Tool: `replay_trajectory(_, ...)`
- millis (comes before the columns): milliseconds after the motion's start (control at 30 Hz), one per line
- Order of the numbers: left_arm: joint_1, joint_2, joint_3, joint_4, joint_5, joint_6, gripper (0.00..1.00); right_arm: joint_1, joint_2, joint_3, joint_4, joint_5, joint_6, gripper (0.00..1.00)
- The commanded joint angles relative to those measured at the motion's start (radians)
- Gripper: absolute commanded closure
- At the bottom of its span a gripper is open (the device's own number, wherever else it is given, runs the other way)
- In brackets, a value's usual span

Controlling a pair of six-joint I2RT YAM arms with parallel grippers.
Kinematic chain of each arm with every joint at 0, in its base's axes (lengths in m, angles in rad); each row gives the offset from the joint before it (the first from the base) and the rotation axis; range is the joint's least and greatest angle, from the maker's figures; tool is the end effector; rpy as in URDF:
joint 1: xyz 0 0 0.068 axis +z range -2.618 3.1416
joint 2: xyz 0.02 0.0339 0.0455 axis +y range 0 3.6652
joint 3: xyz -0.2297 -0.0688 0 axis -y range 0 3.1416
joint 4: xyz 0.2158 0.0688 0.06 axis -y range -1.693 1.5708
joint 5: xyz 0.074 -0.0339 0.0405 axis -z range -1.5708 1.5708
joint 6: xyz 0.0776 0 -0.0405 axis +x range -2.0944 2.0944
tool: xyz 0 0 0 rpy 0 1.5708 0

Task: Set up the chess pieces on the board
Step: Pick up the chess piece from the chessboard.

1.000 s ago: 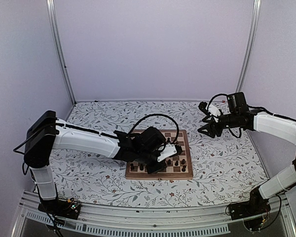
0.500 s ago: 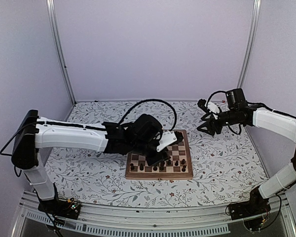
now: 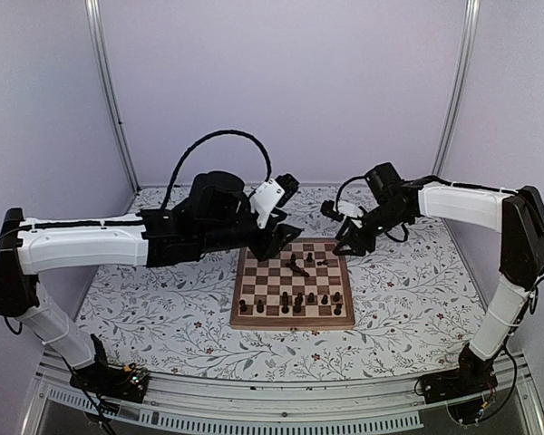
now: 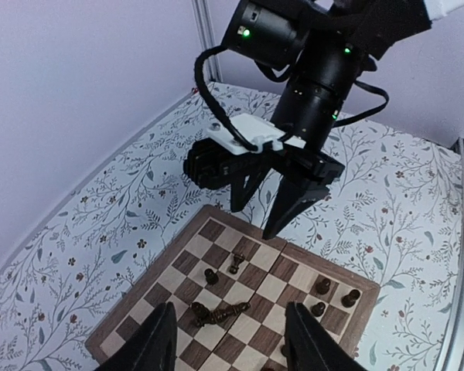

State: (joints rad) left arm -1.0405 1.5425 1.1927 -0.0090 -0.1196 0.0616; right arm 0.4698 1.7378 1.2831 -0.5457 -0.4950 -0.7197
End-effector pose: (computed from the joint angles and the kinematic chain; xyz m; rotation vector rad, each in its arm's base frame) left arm 0.1993 -0.3216 0.2725 0.9584 1.7150 -0.5358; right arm 0.3001 0.1937 0.1794 -1.5353 1.9431 0.5289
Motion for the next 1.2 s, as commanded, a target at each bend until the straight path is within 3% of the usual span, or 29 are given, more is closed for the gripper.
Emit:
replay_trajectory(0, 0.042, -0.079, -0.096, 0.121, 0.075, -0.098, 0.5, 0.059, 0.096, 0.052, -0.064, 0.095, -0.028, 0.47)
replay_trajectory(633, 0.049, -0.125, -0.107, 0.107, 0.112, -0.096, 0.48, 0.091, 0.282, 0.165, -0.097, 0.147, -0.061, 0.45)
replay_trajectory(867, 0.048, -0.114, -0.105, 0.104, 0.106, -0.091, 0.48, 0.09, 0.31, 0.187, -0.133, 0.111, -0.088, 0.56)
replay_trajectory(1167, 0.051, -0.101, -0.1, 0.096, 0.112, -0.087, 0.48, 0.09, 0.324, 0.182, -0.104, 0.131, -0.08, 0.56)
